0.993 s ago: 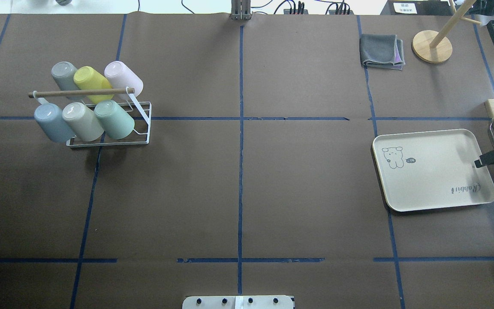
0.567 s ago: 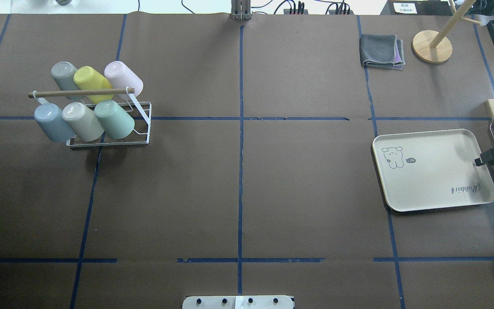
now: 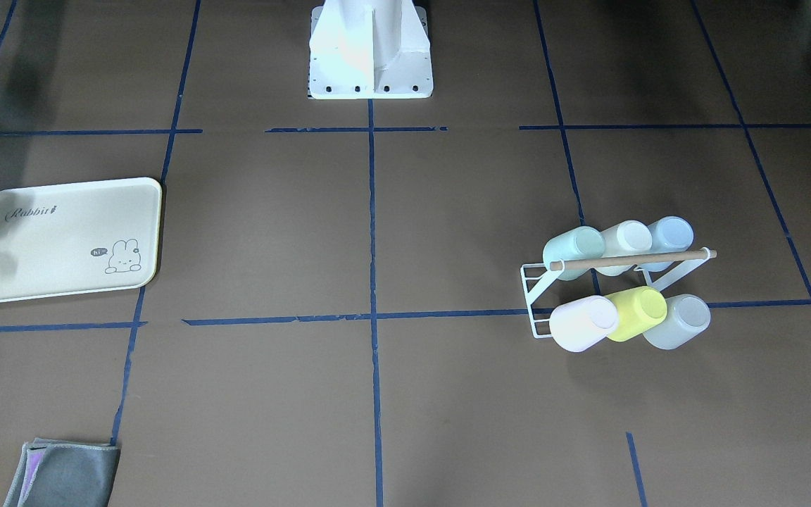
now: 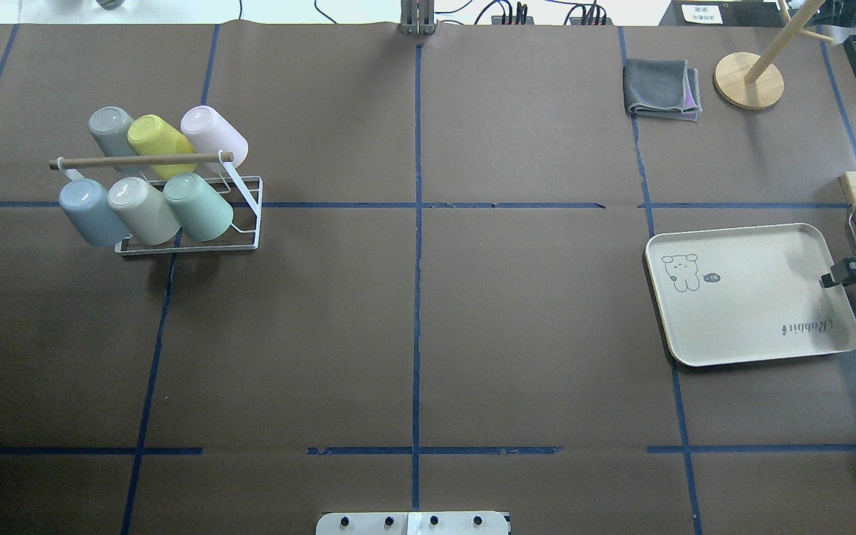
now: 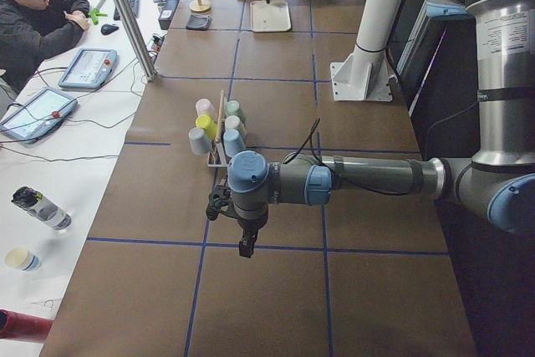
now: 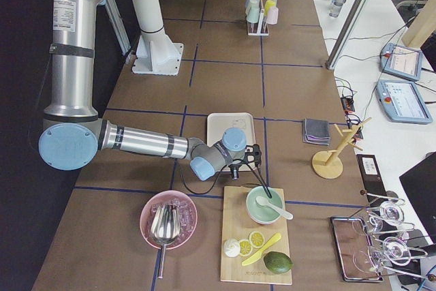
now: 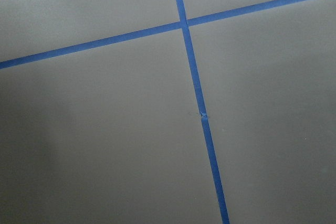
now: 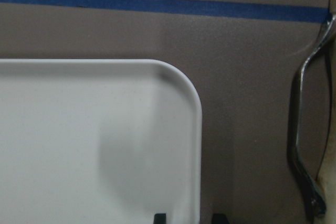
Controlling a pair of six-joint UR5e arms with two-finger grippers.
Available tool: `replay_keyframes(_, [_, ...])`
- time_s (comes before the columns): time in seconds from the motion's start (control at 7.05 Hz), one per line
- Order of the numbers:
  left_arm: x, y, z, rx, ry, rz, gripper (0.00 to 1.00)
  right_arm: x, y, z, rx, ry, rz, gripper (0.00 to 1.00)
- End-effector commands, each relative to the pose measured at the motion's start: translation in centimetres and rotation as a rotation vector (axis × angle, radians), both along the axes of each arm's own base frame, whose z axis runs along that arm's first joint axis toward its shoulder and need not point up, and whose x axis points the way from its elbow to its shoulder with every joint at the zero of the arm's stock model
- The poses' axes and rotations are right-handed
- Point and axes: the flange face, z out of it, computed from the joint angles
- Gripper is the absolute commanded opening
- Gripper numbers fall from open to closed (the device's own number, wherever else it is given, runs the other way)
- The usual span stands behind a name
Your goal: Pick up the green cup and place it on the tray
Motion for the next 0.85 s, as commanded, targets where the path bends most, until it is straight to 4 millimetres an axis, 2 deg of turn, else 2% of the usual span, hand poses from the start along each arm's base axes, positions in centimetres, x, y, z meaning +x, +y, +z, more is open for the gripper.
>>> replay_keyframes(0.0, [0.0,0.0,0.0,0.0,0.0,0.0,1.0,-0.1,0.0,-0.3,0.008,-0.003,-0.005,0.02])
replay_keyframes(0.28, [0.0,0.0,0.0,0.0,0.0,0.0,1.0,-0.1,-0.1,-0.5,0.014,-0.007,-0.009,0.0])
replay_keyframes(0.43, [0.0,0.0,0.0,0.0,0.0,0.0,1.0,-0.2,-0.2,-1.5,0.026,-0.022,-0.011,0.0])
replay_keyframes(0.71, [0.0,0.0,0.0,0.0,0.0,0.0,1.0,-0.7,-0.2,-5.3,0.029,-0.108,-0.046,0.0])
